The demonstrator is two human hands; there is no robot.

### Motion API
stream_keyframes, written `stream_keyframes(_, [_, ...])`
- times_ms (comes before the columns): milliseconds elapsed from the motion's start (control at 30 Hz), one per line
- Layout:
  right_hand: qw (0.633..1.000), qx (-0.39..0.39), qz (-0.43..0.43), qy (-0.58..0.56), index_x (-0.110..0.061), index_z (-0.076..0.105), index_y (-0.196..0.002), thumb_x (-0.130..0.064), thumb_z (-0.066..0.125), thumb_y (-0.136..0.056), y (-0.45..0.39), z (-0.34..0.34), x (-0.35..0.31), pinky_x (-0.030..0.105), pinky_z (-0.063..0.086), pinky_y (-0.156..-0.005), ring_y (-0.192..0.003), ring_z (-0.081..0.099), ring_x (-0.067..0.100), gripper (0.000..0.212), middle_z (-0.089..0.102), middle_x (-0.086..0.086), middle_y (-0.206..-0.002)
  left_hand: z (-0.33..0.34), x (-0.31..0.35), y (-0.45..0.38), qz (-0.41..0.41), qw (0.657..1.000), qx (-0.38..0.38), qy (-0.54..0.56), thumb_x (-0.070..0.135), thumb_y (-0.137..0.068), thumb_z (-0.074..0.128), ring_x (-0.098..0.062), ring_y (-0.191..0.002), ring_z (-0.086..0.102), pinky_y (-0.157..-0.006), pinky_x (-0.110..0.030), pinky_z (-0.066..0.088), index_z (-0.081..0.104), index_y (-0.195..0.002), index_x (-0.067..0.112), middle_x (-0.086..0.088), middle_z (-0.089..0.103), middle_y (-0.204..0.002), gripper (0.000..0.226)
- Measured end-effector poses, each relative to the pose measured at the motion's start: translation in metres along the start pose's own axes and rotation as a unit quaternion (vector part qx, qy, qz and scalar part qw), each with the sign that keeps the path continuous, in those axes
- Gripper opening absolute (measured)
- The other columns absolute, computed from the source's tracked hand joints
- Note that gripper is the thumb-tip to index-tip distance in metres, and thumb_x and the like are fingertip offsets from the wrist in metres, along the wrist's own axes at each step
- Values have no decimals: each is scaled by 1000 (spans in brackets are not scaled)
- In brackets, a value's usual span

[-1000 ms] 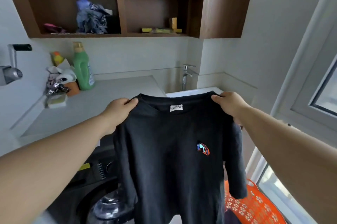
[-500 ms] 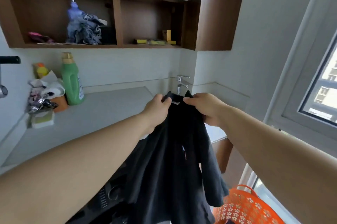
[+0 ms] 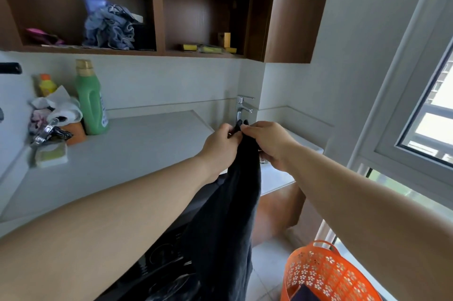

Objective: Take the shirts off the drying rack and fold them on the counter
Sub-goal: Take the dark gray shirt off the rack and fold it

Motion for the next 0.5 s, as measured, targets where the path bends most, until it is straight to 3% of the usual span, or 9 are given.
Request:
stream_keyframes(100, [1000,-9,6,-2,-9,65,-85,-24,73,-83,1,0,3,31,57,-70,-66,64,18,18,65,3,-73,7,1,6,-21,995,-74,71,10,-97,48,-11,-66,63,-66,-30,56,58,-104,13,-2,63,-85,13])
stream_keyframes(200, [999,-44,23,-24,-7,66,-83,-3,75,-76,2,1,13,34,57,-78,-71,66,23,12,68,9,-78,11,1,13,-43,982,-153,99,-7,-93,47,-10,-75,64,-71,-23,58,60,-109,12,-1,63,-89,28])
stream_keyframes(233, [998,-55,27,-30,-7,66,-82,3,71,-76,1,1,16,30,58,-72,-70,66,23,13,68,10,-77,10,0,14,-44,983,-160,78,-8,-91,51,-11,-78,64,-71,-22,58,60,-110,13,0,63,-91,30])
stream_keyframes(300, [997,-71,26,-22,-9,65,-76,12,59,-77,2,-1,17,23,54,-59,-64,63,20,21,65,9,-71,-5,2,8,1,992,-107,-66,2,-87,63,-13,-82,60,-70,-20,53,61,-108,18,1,60,-97,26])
stream_keyframes(367, [994,-105,22,-6,-9,64,-73,15,51,-77,3,-2,16,22,52,-59,-63,61,21,28,63,9,-69,-26,10,2,62,980,-28,-189,14,-80,72,-15,-93,52,-75,-19,42,57,-106,21,0,51,-107,31])
stream_keyframes(400, [991,-131,22,-1,-9,64,-73,15,49,-76,4,-1,14,24,52,-62,-65,61,22,28,63,10,-70,-31,12,-1,76,976,-28,-200,17,-78,75,-14,-103,48,-82,-20,39,53,-112,23,0,47,-115,41])
stream_keyframes(467, [982,-186,17,5,-7,64,-76,14,51,-72,8,-1,9,27,52,-65,-65,62,23,24,64,11,-70,-25,9,-1,72,971,-112,-199,22,-77,77,-8,-122,35,-100,-20,29,47,-127,29,5,35,-133,58])
stream_keyframes(500, [978,-207,13,6,-7,63,-77,13,51,-72,11,-2,6,26,53,-64,-63,62,22,23,64,11,-69,-18,7,0,56,966,-164,-191,22,-78,77,-5,-124,34,-103,-20,28,49,-126,32,9,34,-135,56])
Point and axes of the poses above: each hand's wrist, its own y-axis away from the middle knuckle, its own z-axis out of the palm, x = y × z, the point moved 8 cm from there along -y, towards the middle knuckle
